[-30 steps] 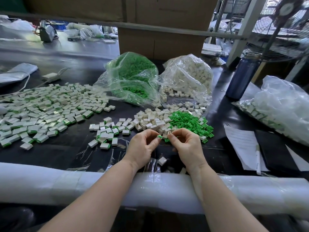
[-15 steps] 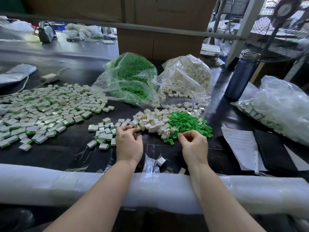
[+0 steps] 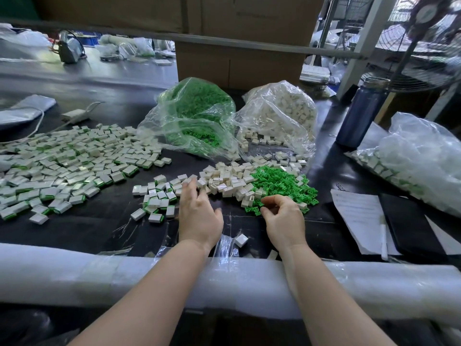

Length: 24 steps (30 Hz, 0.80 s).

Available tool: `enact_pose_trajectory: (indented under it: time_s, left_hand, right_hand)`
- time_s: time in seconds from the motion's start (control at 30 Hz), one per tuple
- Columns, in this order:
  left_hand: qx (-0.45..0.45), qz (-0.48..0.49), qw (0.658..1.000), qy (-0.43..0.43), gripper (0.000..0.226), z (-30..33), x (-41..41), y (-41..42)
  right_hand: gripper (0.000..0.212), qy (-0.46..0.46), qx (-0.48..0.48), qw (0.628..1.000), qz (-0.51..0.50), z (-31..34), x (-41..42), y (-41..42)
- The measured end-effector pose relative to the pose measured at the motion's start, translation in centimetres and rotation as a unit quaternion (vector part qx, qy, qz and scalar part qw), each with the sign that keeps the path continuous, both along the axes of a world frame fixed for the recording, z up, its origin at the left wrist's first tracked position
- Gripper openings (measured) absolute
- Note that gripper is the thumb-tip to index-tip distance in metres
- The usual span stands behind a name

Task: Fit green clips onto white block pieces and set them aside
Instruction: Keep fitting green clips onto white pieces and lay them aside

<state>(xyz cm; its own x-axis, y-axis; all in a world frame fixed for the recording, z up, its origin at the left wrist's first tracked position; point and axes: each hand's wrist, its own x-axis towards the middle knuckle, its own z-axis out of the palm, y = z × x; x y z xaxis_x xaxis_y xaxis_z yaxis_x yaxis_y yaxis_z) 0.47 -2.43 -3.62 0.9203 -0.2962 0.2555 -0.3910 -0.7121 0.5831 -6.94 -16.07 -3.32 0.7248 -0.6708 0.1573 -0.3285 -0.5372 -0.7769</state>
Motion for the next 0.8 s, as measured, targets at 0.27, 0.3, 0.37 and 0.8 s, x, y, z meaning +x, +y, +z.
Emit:
enact_pose_trajectory:
  time_s: [0.27, 0.3, 0.37, 0.8]
  left_hand:
    - [-0.002, -0.126, 0.990, -0.060, 0.034, 0.1, -0.7, -0.2]
    - [-0.001, -0.132, 0.990, -0.056, 0.034, 0.1, -0.7, -0.3]
    - [-0.003, -0.139, 0.989, -0.049, 0.032, 0.1, -0.6, -0.3]
    - [-0.003, -0.167, 0.985, -0.034, 0.029, 0.1, -0.6, -0.4]
  right_hand:
    - [0.043, 0.069, -0.109, 0.986, 0.102, 0.1, 0.1, 0.9]
    - [0.042, 0.060, -0.108, 0.987, 0.105, 0.1, 0.0, 0.9]
    - [0.037, 0.030, -0.093, 0.989, 0.111, 0.2, -0.1, 0.9]
    - [0.019, -0.020, -0.056, 0.994, 0.087, 0.4, -0.1, 1.2]
